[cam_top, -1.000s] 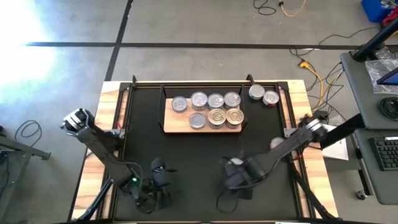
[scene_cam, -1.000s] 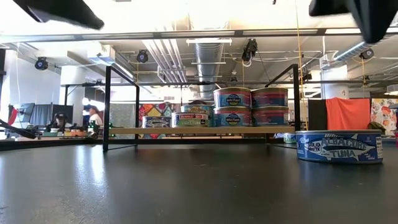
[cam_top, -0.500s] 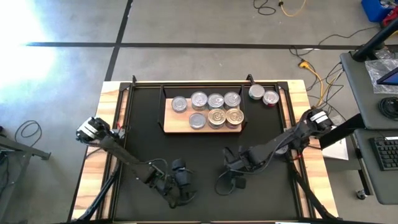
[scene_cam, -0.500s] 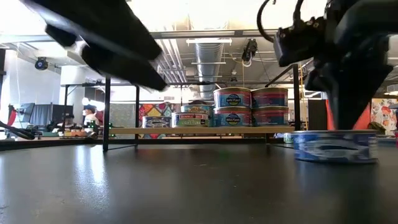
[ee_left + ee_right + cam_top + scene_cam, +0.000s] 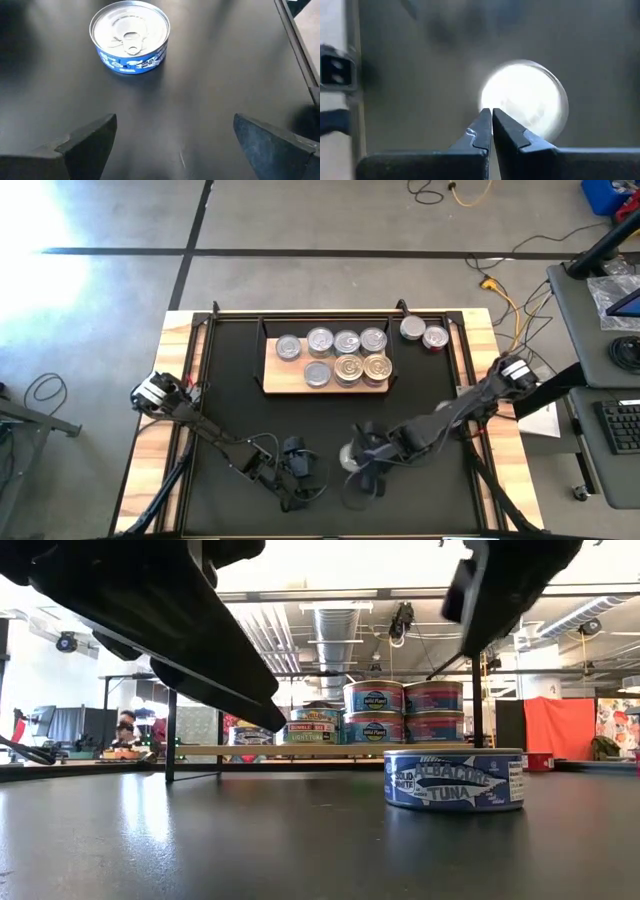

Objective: Stack canned seafood by type on shelf
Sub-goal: Stack the center blue tuna can on the blue tuna can

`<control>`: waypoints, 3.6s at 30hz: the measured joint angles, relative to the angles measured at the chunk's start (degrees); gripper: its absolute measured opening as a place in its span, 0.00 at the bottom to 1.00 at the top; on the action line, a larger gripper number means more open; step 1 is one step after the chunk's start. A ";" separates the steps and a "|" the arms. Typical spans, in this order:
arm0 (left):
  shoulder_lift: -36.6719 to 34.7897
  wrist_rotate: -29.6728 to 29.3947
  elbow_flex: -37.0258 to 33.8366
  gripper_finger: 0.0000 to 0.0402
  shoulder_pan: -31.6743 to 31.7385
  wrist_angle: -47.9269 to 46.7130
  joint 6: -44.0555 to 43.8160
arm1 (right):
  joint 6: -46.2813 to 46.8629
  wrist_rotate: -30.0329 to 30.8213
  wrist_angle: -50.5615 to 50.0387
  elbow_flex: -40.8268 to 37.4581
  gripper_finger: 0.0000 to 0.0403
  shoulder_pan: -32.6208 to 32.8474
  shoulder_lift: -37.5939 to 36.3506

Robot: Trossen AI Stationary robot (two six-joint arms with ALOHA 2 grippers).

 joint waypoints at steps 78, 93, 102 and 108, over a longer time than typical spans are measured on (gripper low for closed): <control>21.92 -5.74 12.87 0.92 11.08 22.90 11.12 | -9.66 -2.49 12.85 -17.48 0.51 -3.78 2.25; -7.51 -23.74 13.27 0.92 16.25 -14.89 -1.10 | -6.18 -0.89 2.21 -6.74 0.44 -4.04 -20.60; -17.98 -19.23 13.26 0.93 32.71 -29.65 -3.41 | -15.91 1.82 4.40 2.20 0.32 -17.12 -19.34; -18.17 -17.88 13.16 0.93 39.00 -36.79 -0.02 | -20.47 -4.78 4.27 11.52 0.13 -33.13 -10.26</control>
